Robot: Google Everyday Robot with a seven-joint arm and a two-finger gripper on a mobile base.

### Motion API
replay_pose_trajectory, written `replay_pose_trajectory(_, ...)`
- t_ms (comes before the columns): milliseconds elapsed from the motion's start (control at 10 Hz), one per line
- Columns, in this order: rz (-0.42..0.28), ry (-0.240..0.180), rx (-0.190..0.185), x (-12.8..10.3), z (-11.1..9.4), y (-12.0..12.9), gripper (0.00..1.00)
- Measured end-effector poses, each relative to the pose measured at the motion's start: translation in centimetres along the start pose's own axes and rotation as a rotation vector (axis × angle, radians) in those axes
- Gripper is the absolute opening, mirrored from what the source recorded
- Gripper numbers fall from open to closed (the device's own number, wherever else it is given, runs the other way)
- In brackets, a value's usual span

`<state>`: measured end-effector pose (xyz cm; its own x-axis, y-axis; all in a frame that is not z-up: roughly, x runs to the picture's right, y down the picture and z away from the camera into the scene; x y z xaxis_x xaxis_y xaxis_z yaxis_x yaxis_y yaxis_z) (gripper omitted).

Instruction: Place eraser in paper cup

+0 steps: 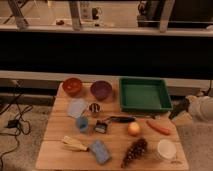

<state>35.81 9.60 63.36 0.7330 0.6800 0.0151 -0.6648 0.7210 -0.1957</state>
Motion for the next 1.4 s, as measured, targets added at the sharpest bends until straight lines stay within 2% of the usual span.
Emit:
replay_pose_trajectory(200, 0.017, 0.022, -0.009, 1.3, -1.8, 2.4, 0.00)
replay_pose_trajectory(400, 0.019, 0.044, -0.038, 2.4, -3.2, 5.0, 0.00)
replay_pose_trajectory(600, 0.009, 0.073, -0.100, 3.6, -4.8, 8.2, 0.00)
replay_pose_trajectory(800, 0.003, 0.077, -0.115, 3.6, -4.9, 8.7, 0.00)
replay_pose_trajectory(1400, 0.003, 0.079, -0.119, 3.7, -4.8, 8.9, 0.00)
